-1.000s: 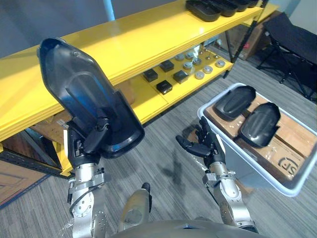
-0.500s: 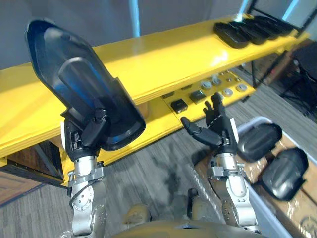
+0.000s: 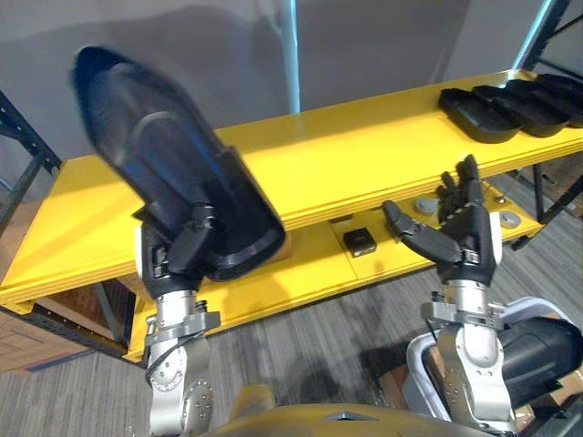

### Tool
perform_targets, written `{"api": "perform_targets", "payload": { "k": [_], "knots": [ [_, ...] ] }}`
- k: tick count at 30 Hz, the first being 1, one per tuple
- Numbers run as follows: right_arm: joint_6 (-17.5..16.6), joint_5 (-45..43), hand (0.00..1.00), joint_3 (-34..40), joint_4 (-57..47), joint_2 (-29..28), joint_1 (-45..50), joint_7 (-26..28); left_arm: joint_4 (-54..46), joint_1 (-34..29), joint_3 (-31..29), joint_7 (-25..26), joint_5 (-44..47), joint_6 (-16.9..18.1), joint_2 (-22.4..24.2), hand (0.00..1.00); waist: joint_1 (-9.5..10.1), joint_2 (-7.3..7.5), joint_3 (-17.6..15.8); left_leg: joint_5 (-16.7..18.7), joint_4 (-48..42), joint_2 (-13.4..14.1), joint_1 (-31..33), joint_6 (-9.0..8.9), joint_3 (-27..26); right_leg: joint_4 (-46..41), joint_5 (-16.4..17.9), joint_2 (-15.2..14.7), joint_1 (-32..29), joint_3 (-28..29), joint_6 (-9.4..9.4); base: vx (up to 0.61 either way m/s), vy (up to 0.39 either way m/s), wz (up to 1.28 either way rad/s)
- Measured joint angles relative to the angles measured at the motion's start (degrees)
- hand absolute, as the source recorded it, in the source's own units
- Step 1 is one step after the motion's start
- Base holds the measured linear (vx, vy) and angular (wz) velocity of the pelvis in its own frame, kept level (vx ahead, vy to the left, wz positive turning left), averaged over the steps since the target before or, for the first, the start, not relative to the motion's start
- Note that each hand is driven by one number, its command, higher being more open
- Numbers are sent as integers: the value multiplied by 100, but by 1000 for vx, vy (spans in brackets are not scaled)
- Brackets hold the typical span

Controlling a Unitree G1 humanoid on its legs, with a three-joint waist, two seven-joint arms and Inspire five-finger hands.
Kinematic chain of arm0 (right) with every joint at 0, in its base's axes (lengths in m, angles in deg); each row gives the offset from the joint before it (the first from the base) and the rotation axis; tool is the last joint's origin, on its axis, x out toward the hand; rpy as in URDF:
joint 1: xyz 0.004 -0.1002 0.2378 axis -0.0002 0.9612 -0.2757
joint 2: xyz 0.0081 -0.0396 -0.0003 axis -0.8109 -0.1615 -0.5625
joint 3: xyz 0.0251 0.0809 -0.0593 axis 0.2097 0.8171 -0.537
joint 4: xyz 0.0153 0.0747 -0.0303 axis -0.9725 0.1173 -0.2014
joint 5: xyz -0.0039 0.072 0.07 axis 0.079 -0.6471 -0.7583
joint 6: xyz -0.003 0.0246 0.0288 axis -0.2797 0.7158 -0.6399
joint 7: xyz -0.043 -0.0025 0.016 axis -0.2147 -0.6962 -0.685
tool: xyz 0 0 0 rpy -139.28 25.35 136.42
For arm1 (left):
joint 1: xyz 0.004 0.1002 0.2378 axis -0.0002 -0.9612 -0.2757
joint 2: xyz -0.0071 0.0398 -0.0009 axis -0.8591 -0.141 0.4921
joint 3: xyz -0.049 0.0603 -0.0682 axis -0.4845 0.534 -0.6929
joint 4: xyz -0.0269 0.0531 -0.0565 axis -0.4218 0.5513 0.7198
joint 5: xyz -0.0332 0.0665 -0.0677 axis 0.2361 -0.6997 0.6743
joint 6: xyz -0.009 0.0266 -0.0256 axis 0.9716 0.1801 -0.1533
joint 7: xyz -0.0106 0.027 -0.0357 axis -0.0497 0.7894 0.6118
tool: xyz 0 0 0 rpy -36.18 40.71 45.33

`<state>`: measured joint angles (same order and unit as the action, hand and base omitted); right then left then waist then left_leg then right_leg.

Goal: Walk over and take three plastic housings, then place them on the shelf

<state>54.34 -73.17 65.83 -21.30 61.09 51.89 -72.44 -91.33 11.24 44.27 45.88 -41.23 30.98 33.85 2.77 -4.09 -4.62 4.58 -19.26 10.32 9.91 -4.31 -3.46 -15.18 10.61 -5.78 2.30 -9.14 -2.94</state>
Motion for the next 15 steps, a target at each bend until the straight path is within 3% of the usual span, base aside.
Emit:
{"api": "perform_targets", "payload": {
  "k": [1, 4, 6, 9, 15],
  "knots": [
    [-13, -3, 100, 20, 26, -15, 3, -18, 6, 25, 51, -57, -2, -13, -21, 0, -2, 30, -13, -27, 53, -75, -74, -133, -50, -22, 20, -81, 11, 51, -52, 111, 191, -8],
    [-14, -12, 100, -95, 55, -110, -7, -94, 19, 416, 277, -153, -7, -172, -258, 0, 16, 303, -30, -38, 211, -321, -135, -11, -344, 69, -81, -340, -106, 319, -231, 68, 237, -26],
    [-23, -261, 100, -356, 52, -366, 81, 44, 37, 730, 331, -105, -38, -460, -542, 0, -100, 495, 69, 52, 286, -391, -170, 70, -577, 265, -192, -419, -127, 464, -331, 31, 134, -41],
    [-25, -284, 100, -612, 52, -546, 329, 220, 44, 1052, 569, 21, -386, -851, -658, 0, -285, 593, 139, 126, 333, -427, -256, 105, -815, 443, -316, -457, -138, 673, -341, 20, 83, -41],
    [49, -264, 100, -885, 148, -531, 598, 523, 656, 2266, 1280, 653, -909, -1602, -797, 0, -651, 595, 150, 59, 450, -476, -212, 154, -982, 495, -428, -503, -338, 846, -400, -11, 35, -18]
  ]
}}
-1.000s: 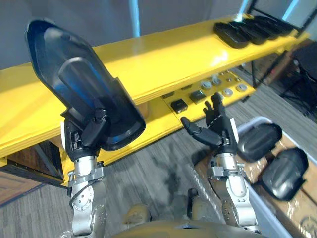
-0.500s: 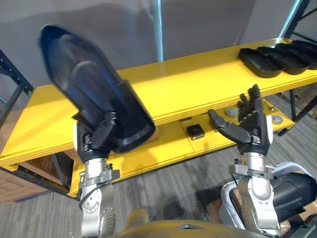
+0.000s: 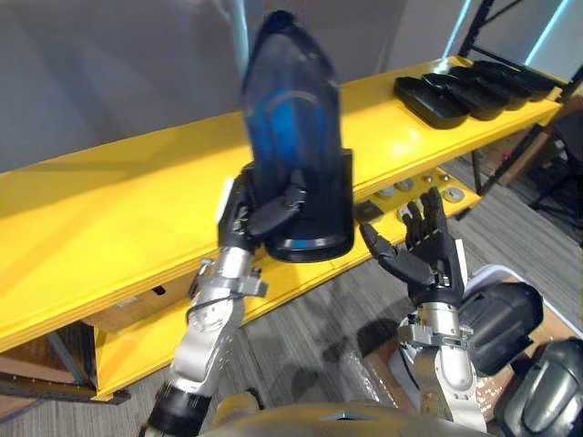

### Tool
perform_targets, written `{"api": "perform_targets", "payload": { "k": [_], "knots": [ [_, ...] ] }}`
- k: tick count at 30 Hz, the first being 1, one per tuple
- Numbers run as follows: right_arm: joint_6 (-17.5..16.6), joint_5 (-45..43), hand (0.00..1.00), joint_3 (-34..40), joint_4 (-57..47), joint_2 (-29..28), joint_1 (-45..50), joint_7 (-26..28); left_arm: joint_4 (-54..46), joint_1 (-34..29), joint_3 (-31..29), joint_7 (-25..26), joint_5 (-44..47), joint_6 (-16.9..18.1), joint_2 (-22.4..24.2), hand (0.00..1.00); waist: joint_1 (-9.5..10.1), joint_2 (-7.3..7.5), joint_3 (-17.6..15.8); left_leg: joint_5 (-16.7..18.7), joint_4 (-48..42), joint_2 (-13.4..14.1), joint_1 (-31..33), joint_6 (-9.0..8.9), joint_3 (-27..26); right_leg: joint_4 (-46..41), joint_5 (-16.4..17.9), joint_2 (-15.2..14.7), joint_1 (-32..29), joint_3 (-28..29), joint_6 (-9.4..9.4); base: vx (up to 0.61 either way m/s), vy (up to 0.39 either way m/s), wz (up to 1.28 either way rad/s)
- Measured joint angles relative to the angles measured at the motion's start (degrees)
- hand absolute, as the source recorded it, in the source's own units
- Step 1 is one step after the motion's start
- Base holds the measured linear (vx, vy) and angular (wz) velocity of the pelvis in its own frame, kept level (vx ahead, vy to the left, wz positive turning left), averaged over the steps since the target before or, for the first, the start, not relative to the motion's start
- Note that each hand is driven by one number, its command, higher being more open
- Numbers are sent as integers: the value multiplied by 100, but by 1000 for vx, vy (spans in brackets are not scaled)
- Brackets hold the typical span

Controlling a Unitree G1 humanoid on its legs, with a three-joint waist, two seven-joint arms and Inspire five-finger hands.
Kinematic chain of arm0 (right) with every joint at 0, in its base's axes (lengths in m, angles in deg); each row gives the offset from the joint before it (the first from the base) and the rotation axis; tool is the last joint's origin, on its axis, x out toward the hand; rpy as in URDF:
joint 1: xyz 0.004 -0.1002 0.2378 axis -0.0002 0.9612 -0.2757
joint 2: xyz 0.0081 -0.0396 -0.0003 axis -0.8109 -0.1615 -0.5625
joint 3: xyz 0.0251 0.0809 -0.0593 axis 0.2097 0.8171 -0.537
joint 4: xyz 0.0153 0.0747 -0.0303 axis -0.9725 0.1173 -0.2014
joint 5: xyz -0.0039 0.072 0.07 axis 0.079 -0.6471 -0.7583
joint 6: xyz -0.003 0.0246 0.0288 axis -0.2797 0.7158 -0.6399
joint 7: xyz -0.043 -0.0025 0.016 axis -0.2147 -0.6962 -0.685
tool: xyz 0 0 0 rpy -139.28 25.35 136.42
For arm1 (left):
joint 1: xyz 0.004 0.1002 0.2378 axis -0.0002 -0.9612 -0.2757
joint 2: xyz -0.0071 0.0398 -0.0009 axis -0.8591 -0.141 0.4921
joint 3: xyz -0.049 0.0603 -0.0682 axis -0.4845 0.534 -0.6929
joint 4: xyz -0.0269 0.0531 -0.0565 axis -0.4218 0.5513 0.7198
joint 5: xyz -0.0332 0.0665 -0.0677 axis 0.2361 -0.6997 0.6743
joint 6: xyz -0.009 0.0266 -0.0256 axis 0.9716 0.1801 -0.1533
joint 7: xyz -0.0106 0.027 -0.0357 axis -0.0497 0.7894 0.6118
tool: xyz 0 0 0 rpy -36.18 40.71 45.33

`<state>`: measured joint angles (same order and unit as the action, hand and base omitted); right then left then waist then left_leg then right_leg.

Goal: Walk over and take three plastic housings, then place them on the shelf

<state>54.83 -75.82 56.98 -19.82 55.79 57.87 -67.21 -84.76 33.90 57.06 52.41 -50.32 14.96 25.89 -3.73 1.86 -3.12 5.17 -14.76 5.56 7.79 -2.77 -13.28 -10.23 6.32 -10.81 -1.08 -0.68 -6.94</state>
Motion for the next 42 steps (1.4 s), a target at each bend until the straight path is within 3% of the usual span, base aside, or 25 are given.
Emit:
{"api": "perform_targets", "payload": {
  "k": [4, 6, 8, 15, 21, 25, 30, 41, 42],
  "knots": [
    [86, 39, 100, -149, 35, 333, -67, 119, 894, 1155, 72, 685, -201, -396, -84, 0, -208, -55, -42, -102, 82, 14, 152, 9, -112, 68, -150, 57, -239, 144, 12, -40, 8, -16],
    [94, 107, 100, -309, 40, 634, -368, 189, 1679, 2037, -177, 1288, -177, -418, -152, 0, -323, -67, -342, -185, 66, 90, 233, 14, -209, 72, -269, 135, -400, 272, 13, -107, 1, -23],
    [101, 128, 100, -369, 40, 738, -512, 226, 1947, 2360, -411, 1594, -116, -438, -183, 0, -444, -99, -454, -197, -15, 142, 384, 9, -189, 107, -328, 189, -496, 290, 9, -115, -11, -12],
    [264, -18, 100, -181, 39, 894, -465, 395, 2146, 3042, -1085, 2523, 292, -663, -654, 0, -580, -77, -949, -267, -118, 328, 632, -40, -225, 129, -449, 363, -741, 404, 21, -47, -19, -7],
    [259, -188, 100, -534, 36, 878, -438, 459, 3128, 3959, -1173, 2606, 841, -879, -1152, 0, -664, -13, -1388, -296, -199, 365, 852, -11, -241, 140, -541, 388, -922, 438, 8, -21, 9, -1],
    [259, -189, 100, -965, 36, 870, -481, 270, 3348, 4366, -1186, 2462, 1287, -878, -1193, 0, -656, 7, -1638, -372, -165, 358, 930, -5, -220, 133, -560, 388, -1001, 422, -1, -1, 3, 3],
    [251, -186, 100, -1012, -49, 876, -495, 25, 3646, 4674, -1159, 2353, 1401, -842, -1262, 0, -650, -40, -1718, -430, -67, 345, 948, -12, -250, 128, -568, 386, -1070, 431, -3, 0, 0, 0],
    [216, -235, 100, -1258, -52, 948, -471, -257, 3885, 5084, -1155, 2789, 1442, -883, -1434, 0, -615, -84, -1899, -603, 225, 322, 856, -22, -352, 84, -573, 387, -1157, 438, -13, 1, 0, 0],
    [215, -236, 100, -1322, -52, 965, -470, -303, 3917, 5110, -1175, 2851, 1450, -888, -1447, 100, -605, -87, -1914, -616, 241, 321, 830, -20, -366, 73, -573, 386, -1152, 445, -13, 12, 1, -6]
  ]
}}
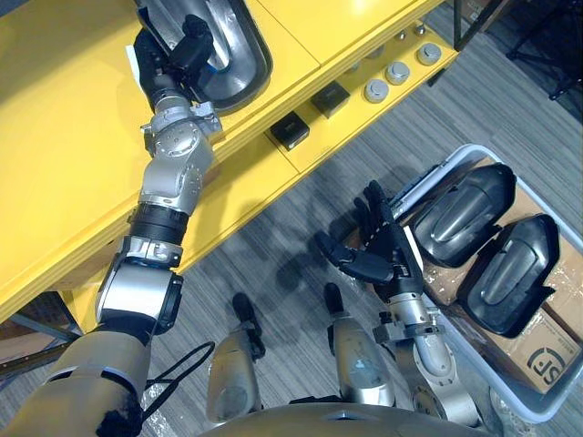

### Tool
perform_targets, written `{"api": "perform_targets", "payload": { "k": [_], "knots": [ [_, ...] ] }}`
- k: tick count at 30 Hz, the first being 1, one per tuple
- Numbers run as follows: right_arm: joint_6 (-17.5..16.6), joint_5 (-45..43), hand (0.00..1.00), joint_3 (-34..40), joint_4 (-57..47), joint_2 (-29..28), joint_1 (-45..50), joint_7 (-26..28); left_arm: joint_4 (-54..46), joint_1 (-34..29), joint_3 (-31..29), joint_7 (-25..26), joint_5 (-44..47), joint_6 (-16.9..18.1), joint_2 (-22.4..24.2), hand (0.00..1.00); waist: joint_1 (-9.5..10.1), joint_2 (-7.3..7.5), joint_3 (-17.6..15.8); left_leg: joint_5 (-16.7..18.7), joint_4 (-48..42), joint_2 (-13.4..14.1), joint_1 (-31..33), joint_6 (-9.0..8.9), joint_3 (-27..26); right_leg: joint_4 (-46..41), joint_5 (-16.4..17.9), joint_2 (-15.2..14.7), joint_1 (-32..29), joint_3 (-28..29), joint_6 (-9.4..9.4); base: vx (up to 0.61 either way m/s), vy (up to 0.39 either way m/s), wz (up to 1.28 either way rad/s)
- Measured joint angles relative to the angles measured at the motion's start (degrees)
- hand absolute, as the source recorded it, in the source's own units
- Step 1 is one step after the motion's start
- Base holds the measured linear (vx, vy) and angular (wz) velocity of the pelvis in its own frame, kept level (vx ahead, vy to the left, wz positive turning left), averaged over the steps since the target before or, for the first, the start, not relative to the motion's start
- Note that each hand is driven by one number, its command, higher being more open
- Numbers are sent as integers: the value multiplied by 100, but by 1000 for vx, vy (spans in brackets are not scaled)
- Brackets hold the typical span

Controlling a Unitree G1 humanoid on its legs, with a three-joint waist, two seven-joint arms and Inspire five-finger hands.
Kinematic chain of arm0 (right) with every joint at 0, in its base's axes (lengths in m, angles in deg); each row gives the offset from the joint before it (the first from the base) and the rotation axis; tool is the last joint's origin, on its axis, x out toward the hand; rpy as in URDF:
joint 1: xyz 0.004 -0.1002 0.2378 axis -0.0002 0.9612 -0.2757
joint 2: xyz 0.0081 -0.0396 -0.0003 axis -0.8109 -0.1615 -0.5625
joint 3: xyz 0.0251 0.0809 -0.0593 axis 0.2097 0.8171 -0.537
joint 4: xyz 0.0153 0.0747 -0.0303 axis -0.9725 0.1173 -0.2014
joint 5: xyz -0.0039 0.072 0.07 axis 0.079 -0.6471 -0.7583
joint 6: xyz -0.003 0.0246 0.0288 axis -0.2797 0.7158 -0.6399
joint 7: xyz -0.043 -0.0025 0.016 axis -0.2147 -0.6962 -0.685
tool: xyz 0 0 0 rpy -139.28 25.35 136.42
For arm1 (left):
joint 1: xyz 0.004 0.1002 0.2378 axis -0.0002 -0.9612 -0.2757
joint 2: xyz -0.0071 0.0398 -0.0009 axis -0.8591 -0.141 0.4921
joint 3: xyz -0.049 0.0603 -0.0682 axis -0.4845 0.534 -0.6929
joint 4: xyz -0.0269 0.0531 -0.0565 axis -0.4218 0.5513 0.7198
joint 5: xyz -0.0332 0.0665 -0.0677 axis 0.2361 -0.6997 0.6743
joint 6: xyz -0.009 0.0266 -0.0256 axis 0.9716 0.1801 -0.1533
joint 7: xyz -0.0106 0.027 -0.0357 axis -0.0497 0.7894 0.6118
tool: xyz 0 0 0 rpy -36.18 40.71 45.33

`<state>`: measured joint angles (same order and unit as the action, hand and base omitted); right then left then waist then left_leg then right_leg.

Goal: Walk over and take three plastic housings, then place them on the shelf

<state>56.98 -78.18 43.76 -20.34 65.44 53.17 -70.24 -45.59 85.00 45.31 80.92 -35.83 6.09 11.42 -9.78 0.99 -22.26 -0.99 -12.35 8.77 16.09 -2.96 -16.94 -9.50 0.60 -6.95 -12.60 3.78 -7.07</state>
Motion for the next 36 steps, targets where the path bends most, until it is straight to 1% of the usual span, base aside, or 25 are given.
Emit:
{"api": "perform_targets", "payload": {
  "k": [5, 7, 13, 17, 19, 23, 24, 28, 30, 31, 33, 36],
  "knots": [
    [-5, -2, 100, -166, -4, 16, 23, -116, 225, 146, -153, 296, 58, -22, -144, 100, -5, -6, -63, -90, 187, -13, -84, -12, -29, -23, 1, 2, -19, 8, -2, -1, 0, -2],
    [-5, -5, 100, -229, -5, 17, 69, -129, 280, 159, -161, 316, 58, -88, -250, 100, -15, -10, -65, -138, 278, -12, -132, -18, -51, -29, 0, 1, -26, 12, -3, 0, 0, 0],
    [-5, -9, 100, -278, -20, 59, 210, -130, 285, 167, -219, 300, 32, -129, -255, 100, -11, -17, -68, -218, 381, -13, -183, -22, -61, -33, -1, 4, -25, 5, -5, -1, -2, -1],
    [-13, -184, 100, -389, -20, 135, 215, -130, 394, 167, -244, 318, -64, -229, -419, 100, -11, -26, -73, -287, 497, -21, -275, -28, -74, -37, -4, 5, 5, 5, -10, 0, 0, 0],
    [-21, -195, 100, -452, -20, 137, 214, -122, 403, 167, -346, 349, -61, -269, -438, 100, -10, -54, -88, -308, 539, -25, -287, -28, -70, -37, -7, 6, 6, -3, -16, 0, 0, 0],
    [-20, -247, 100, -580, -19, 140, 217, -81, 440, 167, -380, 454, 29, -232, -438, 100, -10, -96, -101, -315, 564, -30, -308, -28, -75, -37, -13, 5, 13, -3, -25, 0, 0, 0],
    [-20, -248, 100, -600, -19, 144, 217, -81, 441, 167, -382, 476, 113, -214, -438, 100, -10, -97, -100, -317, 569, -30, -319, -29, -78, -37, -13, 5, 19, -2, -25, 0, 0, 0],
    [-39, -234, 100, -712, -20, 172, 222, -53, 573, 166, -382, 543, 555, 224, -434, 100, -16, -104, -96, -354, 645, -45, -394, -24, -80, -30, -13, 4, 64, -3, -26, 0, 0, 0],
    [-42, -227, 100, -754, -22, 179, 222, -27, 573, 165, -369, 549, 660, 385, -422, 100, -15, -105, -94, -421, 777, -82, -459, -25, -77, -28, -14, -1, 81, -9, -26, 3, 3, 3],
    [-44, -212, 100, -765, -32, 181, 221, 0, 538, 165, -362, 543, 676, 517, -413, 100, -21, -112, -88, -439, 801, -116, -473, -24, -59, -24, -14, -4, 97, -27, -26, 5, 7, 6],
    [-45, -119, 100, -768, -78, 181, 211, 14, 380, 164, -364, 439, 838, 635, -414, 100, -17, -116, -85, -517, 901, -146, -554, -15, -35, -17, -13, -14, 156, -53, -25, 14, 2, 9],
    [-112, -107, 100, -769, -271, 202, 105, 33, -184, 106, -315, 283, 848, 631, -413, 100, -7, -131, -67, -615, 1112, -216, -778, -1, 38, 43, -12, -51, 359, -147, -25, 12, 2, 12]
  ]
}}
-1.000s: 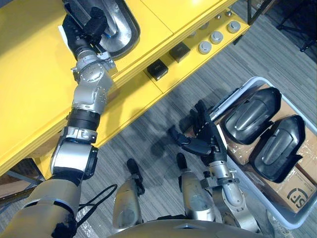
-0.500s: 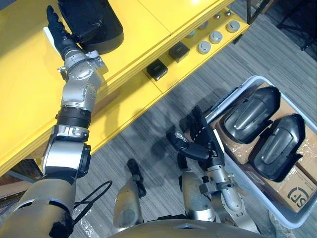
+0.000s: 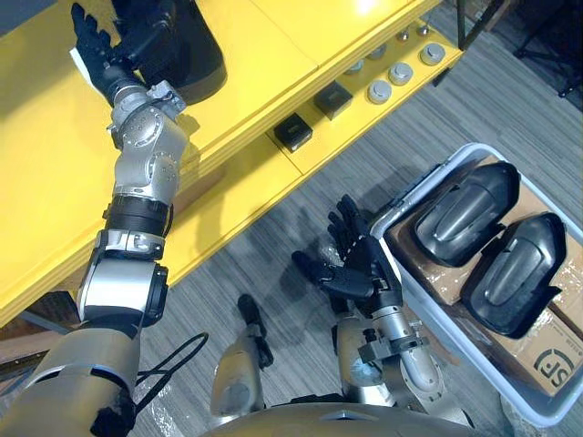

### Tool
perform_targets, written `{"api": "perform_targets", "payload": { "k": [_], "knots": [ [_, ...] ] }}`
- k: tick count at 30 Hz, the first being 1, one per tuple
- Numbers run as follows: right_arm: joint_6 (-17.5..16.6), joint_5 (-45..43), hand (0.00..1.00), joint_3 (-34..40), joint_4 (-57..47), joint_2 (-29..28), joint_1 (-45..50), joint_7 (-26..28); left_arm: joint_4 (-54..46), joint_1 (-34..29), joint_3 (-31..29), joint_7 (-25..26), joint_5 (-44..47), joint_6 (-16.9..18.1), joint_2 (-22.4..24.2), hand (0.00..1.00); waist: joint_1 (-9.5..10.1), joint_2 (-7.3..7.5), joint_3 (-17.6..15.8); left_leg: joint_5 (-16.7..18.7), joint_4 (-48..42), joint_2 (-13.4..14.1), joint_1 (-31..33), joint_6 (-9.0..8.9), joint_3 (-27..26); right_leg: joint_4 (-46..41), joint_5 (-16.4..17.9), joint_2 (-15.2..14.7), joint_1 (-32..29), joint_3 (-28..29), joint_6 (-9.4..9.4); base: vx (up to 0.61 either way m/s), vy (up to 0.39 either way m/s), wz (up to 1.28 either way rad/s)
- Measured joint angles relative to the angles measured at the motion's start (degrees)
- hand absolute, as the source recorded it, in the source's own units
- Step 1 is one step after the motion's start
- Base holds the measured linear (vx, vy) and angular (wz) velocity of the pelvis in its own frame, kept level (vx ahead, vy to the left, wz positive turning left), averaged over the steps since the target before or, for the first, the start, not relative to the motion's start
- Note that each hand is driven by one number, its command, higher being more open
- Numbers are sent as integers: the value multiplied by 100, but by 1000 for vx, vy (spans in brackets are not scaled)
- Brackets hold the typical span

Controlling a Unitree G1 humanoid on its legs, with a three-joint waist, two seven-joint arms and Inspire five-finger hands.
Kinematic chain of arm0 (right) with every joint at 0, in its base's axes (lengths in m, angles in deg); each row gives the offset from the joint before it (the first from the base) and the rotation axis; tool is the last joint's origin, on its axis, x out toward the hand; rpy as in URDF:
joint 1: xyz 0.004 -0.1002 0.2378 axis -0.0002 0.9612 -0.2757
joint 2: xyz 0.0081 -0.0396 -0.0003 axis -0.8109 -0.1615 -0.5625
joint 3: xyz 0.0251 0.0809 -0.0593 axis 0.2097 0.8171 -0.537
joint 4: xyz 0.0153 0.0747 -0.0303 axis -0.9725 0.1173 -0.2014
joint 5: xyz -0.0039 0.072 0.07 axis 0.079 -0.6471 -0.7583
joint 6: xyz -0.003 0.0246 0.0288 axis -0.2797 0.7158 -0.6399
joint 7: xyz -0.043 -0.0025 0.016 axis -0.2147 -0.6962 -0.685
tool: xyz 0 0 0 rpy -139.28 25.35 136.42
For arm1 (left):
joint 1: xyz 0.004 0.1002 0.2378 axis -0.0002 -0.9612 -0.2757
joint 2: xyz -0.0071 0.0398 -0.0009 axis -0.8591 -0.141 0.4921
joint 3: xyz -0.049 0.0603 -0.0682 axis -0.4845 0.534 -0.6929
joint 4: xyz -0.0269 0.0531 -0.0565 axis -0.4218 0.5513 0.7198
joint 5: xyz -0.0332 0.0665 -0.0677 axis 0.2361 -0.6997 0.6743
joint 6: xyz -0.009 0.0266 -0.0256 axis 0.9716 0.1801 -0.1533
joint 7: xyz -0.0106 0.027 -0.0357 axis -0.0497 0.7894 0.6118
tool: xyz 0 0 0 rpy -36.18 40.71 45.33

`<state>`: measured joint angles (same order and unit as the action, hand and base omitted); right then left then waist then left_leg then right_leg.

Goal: Walk over and take three plastic housings, then place them on the shelf

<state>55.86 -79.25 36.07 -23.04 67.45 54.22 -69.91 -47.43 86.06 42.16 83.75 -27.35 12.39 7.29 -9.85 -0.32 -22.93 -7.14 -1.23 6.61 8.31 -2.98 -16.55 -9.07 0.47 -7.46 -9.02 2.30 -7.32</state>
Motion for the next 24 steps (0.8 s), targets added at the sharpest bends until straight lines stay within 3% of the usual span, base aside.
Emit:
{"api": "perform_targets", "payload": {
  "k": [2, 8, 12, 15, 18, 21, 23, 24],
  "knots": [
    [-62, 31, 100, 20, -45, 57, -215, 0, -357, -41, -3, -88, -63, -56, -4, 100, 1, -30, 51, -55, 111, -52, -108, 15, 78, 29, 3, -34, 113, -69, -4, 1, 15, 17],
    [-71, 222, 100, 198, -42, 259, -854, 31, -483, -768, -1, -738, -504, -577, -216, 100, 93, -255, 757, -237, 519, -129, -406, 3, 364, 196, 39, -69, 461, -382, 13, 23, 7, 23],
    [-125, 199, 100, 408, 118, 386, -1337, 44, -447, -1071, -37, -890, -1158, -929, -550, 100, 347, -284, 1111, -313, 601, -129, -509, -21, 571, 215, 86, -62, 657, -614, 54, -2, -14, 27],
    [-118, -136, 100, 442, 124, 390, -1654, 289, -234, -1285, -410, -1036, -1320, -942, -807, 100, 471, -292, 1220, -341, 603, -138, -611, -24, 708, 217, 111, -69, 834, -748, 66, -10, -9, 21],
    [30, -133, 100, 418, 340, 386, -2086, 437, -763, -2159, -757, -1289, -1167, -502, -907, 100, 545, -287, 1350, -358, 604, -167, -606, -64, 928, 212, 175, -101, 936, -971, 67, -31, -6, 33],
    [352, -346, 100, 392, 802, 378, -2415, 515, -2224, -3390, -823, -1455, -1115, -236, -530, 100, 817, -267, 1448, -378, 606, -222, -574, -90, 1170, 214, 258, -144, 1039, -1209, 101, -26, -6, 49],
    [595, -345, 100, 368, 1451, 317, -2814, 528, -3517, -4490, -830, -1583, -1146, -89, 277, 100, 1108, -247, 1461, -457, 605, -259, -457, -126, 1486, 230, 280, -146, 1114, -1508, 111, -26, -31, 65],
    [621, -344, 100, 371, 1639, 291, -2950, 527, -3666, -4672, -827, -1626, -1148, -82, 457, 100, 1160, -247, 1461, -486, 605, -261, -419, -128, 1556, 230, 282, -142, 1114, -1576, 111, -53, -46, 56]
  ]
}}
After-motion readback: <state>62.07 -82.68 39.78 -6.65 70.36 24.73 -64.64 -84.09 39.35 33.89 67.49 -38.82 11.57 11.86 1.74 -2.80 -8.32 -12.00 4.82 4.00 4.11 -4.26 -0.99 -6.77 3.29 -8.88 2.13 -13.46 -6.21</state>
